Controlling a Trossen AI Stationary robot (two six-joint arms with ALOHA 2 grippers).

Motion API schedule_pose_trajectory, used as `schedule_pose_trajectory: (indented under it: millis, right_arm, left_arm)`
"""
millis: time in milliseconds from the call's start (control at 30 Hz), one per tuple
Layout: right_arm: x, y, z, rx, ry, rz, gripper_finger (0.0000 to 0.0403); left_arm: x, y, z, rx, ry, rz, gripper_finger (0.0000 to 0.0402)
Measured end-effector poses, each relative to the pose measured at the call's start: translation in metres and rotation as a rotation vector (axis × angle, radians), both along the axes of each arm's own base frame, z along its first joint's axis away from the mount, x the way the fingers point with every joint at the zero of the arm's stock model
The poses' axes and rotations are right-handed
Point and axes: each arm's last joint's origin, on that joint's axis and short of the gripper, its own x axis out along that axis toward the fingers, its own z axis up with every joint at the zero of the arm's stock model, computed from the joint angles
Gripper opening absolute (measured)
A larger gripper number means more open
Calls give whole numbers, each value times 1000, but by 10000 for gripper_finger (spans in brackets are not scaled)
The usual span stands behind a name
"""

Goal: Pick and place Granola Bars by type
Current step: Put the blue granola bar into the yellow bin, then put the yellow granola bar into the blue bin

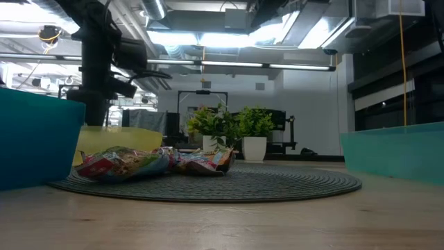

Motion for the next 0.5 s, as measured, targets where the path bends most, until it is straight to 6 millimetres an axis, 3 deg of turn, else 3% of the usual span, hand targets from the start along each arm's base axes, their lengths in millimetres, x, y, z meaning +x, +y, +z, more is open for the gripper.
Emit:
schedule_pose_trajectory:
  millis: [300,500]
  right_arm:
    - [0,0,0,1,0,-1,137]
    - [4,11,0,15,1,14,137]
  left_arm:
    - [-5,-4,12,41,-57,38,167]
    - [-16,-22,36,77,-210,45,176]
